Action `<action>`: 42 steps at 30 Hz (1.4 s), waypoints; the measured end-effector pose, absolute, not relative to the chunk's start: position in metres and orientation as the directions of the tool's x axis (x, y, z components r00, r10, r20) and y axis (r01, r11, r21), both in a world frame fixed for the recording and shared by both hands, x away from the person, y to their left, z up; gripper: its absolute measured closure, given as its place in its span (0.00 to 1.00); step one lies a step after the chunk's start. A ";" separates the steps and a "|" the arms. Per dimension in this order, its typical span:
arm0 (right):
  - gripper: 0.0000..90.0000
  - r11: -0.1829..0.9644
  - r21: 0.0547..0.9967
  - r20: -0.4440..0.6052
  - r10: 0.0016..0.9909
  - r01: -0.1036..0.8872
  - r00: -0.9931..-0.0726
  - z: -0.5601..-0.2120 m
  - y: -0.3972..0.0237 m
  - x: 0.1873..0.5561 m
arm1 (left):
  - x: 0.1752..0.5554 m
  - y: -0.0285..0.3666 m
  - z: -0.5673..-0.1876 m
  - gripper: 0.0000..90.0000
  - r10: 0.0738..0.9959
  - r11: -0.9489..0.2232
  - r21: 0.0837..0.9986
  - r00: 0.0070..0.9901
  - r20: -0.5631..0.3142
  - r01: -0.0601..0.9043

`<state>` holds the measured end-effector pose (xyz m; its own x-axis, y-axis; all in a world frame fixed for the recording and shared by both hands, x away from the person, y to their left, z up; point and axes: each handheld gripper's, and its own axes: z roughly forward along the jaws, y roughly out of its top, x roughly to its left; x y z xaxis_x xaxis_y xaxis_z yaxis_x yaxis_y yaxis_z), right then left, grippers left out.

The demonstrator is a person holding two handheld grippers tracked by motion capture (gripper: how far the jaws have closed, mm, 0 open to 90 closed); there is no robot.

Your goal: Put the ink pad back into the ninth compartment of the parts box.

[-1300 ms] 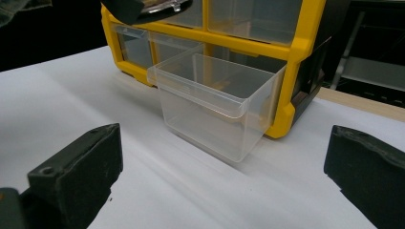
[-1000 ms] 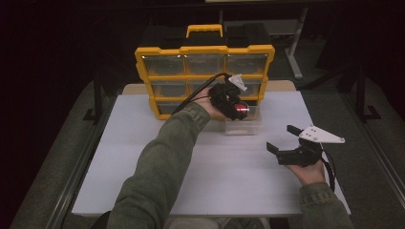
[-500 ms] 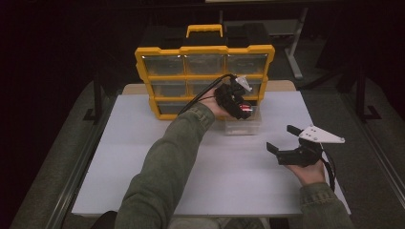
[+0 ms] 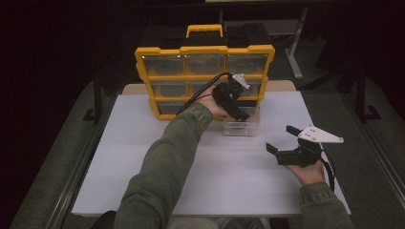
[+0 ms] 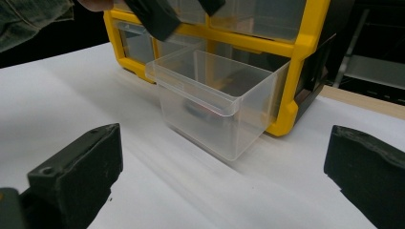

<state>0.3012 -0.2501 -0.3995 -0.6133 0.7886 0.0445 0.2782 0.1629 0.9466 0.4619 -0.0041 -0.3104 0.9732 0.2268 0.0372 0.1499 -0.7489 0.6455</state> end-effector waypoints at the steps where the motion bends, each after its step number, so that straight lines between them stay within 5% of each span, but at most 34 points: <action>1: 0.00 0.163 0.947 0.044 0.789 0.278 -0.613 -0.399 -0.250 0.301 | 0.461 -0.003 -0.309 0.00 0.234 -0.745 0.649 0.971 0.040 0.153; 42: 0.00 0.171 0.945 0.033 0.797 0.278 -0.604 -0.399 -0.250 0.301 | 0.429 0.077 -0.297 0.00 0.271 -0.637 0.758 0.961 0.049 0.141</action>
